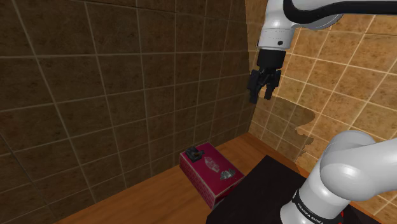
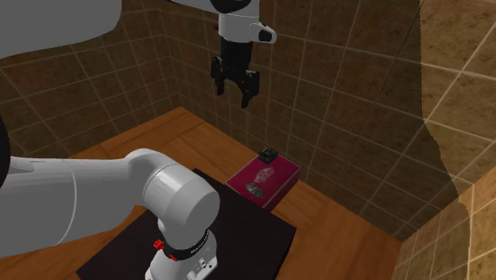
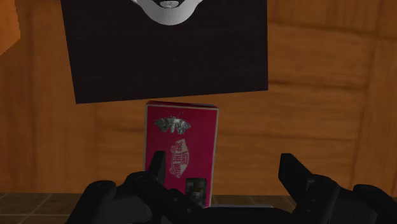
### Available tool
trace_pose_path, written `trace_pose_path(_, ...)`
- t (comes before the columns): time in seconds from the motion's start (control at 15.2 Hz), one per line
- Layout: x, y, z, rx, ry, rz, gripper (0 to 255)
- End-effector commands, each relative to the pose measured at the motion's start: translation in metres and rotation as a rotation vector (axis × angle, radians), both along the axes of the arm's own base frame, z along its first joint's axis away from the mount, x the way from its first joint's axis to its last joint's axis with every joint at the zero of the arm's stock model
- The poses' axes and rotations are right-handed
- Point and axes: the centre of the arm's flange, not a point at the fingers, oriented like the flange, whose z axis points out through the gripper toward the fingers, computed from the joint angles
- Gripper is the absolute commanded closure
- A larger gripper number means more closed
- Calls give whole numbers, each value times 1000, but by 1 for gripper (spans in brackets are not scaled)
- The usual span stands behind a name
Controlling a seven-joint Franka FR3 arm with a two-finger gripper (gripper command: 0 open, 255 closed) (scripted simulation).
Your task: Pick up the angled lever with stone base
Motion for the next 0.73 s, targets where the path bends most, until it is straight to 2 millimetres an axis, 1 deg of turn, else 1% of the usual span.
trace_pose_path(0.0,0,0,0,0,0,0,0)
trace_pose_path(0.66,66,10,-111,-15,-25,-39,0)
